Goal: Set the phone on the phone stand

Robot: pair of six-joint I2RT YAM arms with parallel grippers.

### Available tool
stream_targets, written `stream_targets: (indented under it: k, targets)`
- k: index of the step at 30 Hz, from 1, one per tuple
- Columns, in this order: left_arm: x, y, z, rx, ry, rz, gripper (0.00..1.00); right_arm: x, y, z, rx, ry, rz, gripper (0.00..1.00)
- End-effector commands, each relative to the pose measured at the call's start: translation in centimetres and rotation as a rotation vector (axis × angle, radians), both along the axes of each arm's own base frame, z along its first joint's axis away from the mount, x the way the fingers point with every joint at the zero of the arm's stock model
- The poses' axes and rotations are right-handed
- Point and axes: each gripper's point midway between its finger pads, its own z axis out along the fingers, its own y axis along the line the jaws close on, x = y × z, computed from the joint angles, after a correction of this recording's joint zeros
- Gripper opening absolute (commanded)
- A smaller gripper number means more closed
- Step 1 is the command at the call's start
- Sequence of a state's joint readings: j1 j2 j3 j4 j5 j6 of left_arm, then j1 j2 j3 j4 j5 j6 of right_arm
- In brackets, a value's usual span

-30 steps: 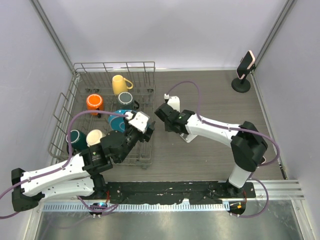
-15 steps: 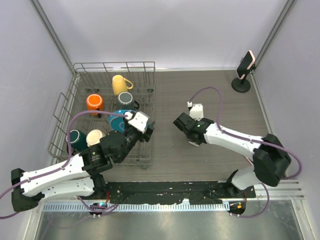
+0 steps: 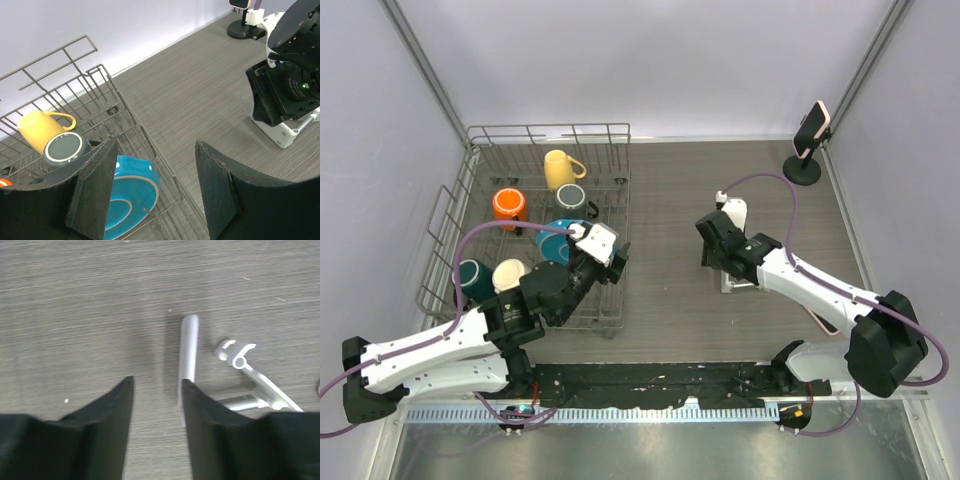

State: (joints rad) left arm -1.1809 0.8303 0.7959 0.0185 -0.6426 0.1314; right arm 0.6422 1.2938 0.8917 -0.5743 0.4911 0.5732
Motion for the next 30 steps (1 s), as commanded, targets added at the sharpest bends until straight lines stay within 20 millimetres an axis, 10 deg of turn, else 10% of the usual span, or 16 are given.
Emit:
stream_targets:
  k: [1,6,13,30]
  targets:
    - [-0.1,-0.2,1.4,-0.065,-0.019,-0.003,0.67,1.6,1.1,4.1,0.163,-0.116,-0.064,0.56]
    - [-0.1,-0.3,1.4,-0.066,-0.018,-0.006,0.67,1.5,-2.4,5.4,0.582,-0.146,-0.539,0.87]
    - [-0.3,-0.4,1.6,-0.076,-0.013,-0.017,0.67,1.0,-5.8,6.8,0.924,-0.164,-1.026,0.88]
    - [-0.2,0.0,1.8,-0.074,-0.020,-0.003,0.67,-0.4,-6.6,2.5,1.176,-0.143,-1.306,0.99]
